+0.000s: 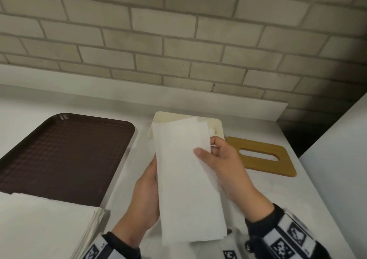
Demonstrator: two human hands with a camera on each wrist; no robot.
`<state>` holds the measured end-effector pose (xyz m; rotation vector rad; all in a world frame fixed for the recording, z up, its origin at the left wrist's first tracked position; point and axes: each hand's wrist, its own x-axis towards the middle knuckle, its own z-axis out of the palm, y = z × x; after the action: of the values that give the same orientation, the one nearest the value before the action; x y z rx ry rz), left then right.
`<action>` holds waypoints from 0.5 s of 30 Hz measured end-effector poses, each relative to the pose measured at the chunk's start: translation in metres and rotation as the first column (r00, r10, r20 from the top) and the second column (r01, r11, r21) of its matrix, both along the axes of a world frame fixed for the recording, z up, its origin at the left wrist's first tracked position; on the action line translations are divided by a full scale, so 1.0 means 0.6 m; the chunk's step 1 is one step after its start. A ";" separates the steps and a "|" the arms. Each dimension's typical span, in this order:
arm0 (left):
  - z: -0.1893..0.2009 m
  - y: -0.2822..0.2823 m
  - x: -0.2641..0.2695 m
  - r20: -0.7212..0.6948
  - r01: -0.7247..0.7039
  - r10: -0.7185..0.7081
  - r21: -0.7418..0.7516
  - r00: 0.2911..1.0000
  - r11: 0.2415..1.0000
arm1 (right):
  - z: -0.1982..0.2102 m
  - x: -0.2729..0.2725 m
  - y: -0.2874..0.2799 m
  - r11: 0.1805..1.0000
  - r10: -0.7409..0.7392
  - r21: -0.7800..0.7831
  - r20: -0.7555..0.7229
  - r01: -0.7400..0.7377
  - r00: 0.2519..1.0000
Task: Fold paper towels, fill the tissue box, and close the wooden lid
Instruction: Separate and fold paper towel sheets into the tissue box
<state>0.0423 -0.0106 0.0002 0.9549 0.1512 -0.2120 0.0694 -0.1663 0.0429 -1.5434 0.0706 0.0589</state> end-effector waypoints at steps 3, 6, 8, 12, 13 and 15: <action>0.005 -0.001 0.002 0.018 0.009 -0.008 -0.023 1.000 1.000 | -0.012 0.001 0.010 0.993 0.017 -0.119 0.016 -0.015 1.000; 0.011 0.002 0.001 -0.014 0.072 -0.074 -0.081 0.997 0.994 | -0.012 0.000 0.011 0.982 0.031 -0.187 0.042 -0.023 0.999; 0.010 0.005 0.001 -0.011 0.099 -0.101 -0.112 0.995 0.989 | -0.011 -0.001 0.008 0.974 0.031 -0.228 0.073 -0.013 0.997; 0.018 0.003 -0.005 0.018 0.131 -0.130 -0.123 0.991 0.984 | -0.010 -0.004 -0.002 0.949 0.021 -0.315 0.128 0.020 0.991; 0.020 0.002 -0.004 0.010 0.129 -0.128 -0.121 0.992 0.984 | -0.010 -0.005 -0.005 0.944 0.011 -0.328 0.136 0.035 0.991; 0.021 0.002 -0.004 -0.017 0.109 -0.112 -0.116 0.994 0.987 | -0.009 -0.006 -0.012 0.947 -0.001 -0.317 0.143 0.046 0.990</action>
<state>0.0400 -0.0097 0.0129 0.8473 0.1070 -0.3309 0.0657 -0.1737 0.0376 -1.8675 -0.0151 -0.0852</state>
